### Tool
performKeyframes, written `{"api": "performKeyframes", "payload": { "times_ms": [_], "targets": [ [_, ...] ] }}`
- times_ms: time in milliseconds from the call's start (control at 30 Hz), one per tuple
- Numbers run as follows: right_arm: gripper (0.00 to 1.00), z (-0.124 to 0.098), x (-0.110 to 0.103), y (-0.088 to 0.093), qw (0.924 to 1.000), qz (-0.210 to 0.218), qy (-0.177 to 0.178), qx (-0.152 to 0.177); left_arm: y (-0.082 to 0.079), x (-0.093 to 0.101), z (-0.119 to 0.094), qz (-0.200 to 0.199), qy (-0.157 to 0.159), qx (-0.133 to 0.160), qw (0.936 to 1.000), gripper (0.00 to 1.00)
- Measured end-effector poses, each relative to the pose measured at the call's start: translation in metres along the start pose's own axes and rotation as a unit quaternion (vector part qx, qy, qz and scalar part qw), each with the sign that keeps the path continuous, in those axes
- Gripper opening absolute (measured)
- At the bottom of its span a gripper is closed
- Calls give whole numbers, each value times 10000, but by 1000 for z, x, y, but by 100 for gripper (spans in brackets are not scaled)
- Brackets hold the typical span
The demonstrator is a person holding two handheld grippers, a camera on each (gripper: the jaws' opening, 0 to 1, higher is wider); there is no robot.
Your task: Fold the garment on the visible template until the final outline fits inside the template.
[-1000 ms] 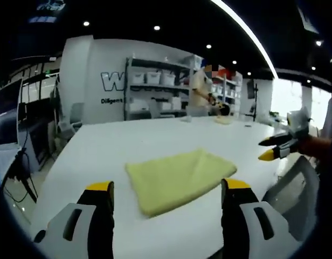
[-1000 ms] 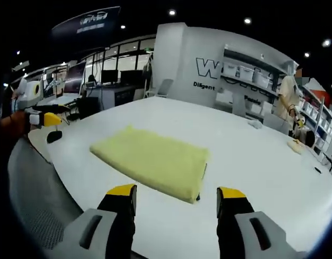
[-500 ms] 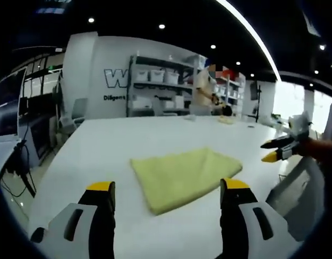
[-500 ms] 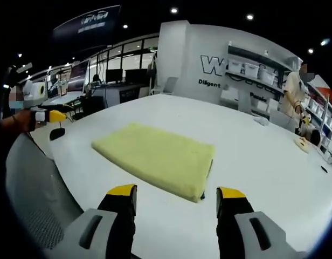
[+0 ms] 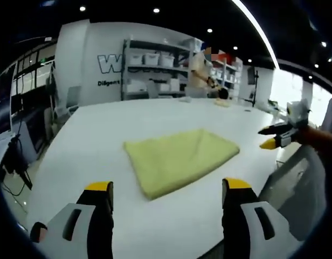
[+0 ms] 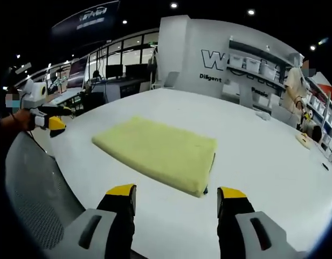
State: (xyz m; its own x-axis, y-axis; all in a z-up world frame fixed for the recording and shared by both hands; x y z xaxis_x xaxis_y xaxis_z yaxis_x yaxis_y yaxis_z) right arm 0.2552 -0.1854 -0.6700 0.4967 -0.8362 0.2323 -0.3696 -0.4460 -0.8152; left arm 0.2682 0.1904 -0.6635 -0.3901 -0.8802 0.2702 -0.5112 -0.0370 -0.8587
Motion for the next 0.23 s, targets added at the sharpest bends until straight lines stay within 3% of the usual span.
{"api": "performKeyframes", "payload": {
  "times_ms": [133, 233],
  "targets": [
    [61, 0, -1, 0, 10000, -31, -10, -11, 0, 1, -1, 18, 14, 15, 10000, 76],
    [61, 0, -1, -1, 10000, -69, 7, 36, 4, 0, 2, 0, 14, -164, 9999, 77]
  ]
}}
Point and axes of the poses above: the point that each gripper's makers call its tool centre point, and the gripper's own axes: z roughly forward along the fingers, x roughly to its right, y roughly out of its underside, the point moved 8 cm from there along -z, roughly backward along the fingers, and after that the axes turned 11 degrees about -z, right-handed, at the moved point
